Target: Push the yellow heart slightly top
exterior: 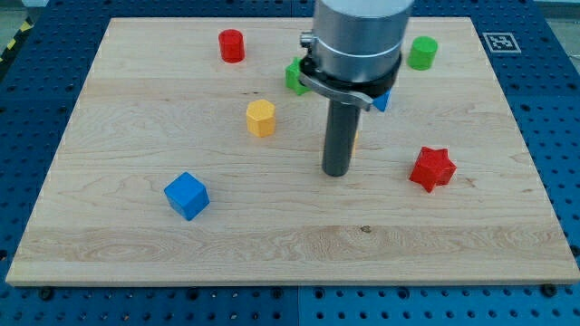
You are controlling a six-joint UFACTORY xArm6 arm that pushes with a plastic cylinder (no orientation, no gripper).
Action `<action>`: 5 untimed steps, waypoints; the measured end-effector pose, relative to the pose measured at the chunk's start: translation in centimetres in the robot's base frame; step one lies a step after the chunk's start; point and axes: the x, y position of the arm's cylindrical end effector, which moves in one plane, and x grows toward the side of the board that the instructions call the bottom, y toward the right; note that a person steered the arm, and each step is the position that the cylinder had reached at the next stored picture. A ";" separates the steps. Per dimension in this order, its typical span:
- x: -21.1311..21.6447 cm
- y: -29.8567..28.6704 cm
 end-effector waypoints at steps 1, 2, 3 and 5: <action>0.0 0.0; -0.3 0.5; -3.2 1.2; -4.2 1.3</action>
